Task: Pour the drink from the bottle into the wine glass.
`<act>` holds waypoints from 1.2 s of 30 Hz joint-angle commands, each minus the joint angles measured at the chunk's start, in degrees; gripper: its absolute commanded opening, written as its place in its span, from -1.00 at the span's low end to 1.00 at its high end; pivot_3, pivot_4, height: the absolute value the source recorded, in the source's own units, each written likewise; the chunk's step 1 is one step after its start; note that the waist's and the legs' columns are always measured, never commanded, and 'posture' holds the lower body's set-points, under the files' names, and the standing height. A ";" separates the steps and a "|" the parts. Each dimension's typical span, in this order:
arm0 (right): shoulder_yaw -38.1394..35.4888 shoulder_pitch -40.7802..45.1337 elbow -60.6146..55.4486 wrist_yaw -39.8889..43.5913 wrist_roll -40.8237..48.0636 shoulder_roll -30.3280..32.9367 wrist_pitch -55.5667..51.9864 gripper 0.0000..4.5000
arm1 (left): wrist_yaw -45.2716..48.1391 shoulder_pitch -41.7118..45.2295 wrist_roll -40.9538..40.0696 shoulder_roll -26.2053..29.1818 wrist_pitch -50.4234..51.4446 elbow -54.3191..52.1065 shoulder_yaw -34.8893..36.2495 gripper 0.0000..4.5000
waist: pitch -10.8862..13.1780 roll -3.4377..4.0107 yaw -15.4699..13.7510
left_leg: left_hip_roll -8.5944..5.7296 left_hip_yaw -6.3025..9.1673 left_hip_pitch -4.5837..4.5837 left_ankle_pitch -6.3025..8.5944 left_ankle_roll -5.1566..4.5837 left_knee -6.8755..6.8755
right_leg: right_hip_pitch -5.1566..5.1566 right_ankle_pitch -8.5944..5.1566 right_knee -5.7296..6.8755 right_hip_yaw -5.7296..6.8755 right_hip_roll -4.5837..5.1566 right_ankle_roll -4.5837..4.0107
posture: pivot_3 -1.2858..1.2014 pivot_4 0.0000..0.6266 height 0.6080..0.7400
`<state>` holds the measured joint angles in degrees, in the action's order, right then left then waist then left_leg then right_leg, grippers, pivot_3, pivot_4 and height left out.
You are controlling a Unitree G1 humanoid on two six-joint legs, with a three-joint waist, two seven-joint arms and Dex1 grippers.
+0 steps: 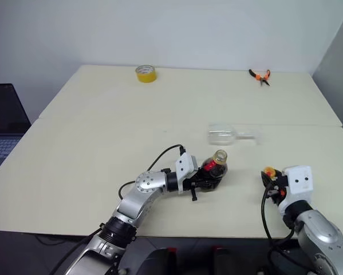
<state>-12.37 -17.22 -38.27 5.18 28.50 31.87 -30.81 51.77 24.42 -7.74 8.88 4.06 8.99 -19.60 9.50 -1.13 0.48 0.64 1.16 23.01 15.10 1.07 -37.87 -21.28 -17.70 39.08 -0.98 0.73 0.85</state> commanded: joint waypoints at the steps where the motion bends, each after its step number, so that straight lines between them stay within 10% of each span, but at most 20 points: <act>1: -2.40 1.23 3.11 -0.49 -3.93 -2.88 4.77 -0.46 | 1.14 0.50 -1.68 -0.12 -1.05 -3.79 0.22 -0.67 | -0.01 0.01 0.07 | 0.04 0.01 -0.01 0.00 0.00 0.02 | 0.00 0.00 0.00 0.01 -0.04 0.00 | 0.03 -0.52 1.00; 13: -2.24 5.56 16.76 3.42 -7.78 -8.57 7.60 -0.46 | 3.02 0.86 -2.69 -0.15 0.30 -5.33 0.09 -0.67 | -0.03 0.08 -0.21 | 0.00 -0.07 0.00 0.00 0.00 0.00 | 0.02 0.00 -0.03 -0.05 -0.23 -0.01 | 0.03 -0.52 1.00; 23: -1.30 4.39 17.80 5.30 -9.33 -8.81 4.18 1.00 | 2.73 0.79 -2.62 -0.29 0.00 -5.02 0.36 -0.67 | -0.04 0.10 -0.20 | 0.00 -0.08 0.00 0.00 0.00 0.00 | 0.02 0.00 -0.02 -0.05 -0.22 -0.01 | 0.03 -0.52 1.00; 36: -1.89 -1.42 10.81 6.17 -18.21 -8.17 15.53 1.00 | -5.30 1.08 -2.18 -0.08 -0.36 -4.60 6.49 -0.67 | -0.07 0.15 -0.44 | -0.03 -0.03 0.00 0.00 0.00 -0.02 | 0.04 0.00 -0.03 -0.02 -0.19 0.00 | 0.03 -0.52 1.00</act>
<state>-13.63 -18.85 -23.70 9.83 10.27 23.09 -17.97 47.79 24.23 -8.95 9.16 4.90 6.87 -14.61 9.43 -0.98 0.04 0.61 1.13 23.01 15.10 1.08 -37.88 -21.25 -17.70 39.06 -1.00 0.54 0.84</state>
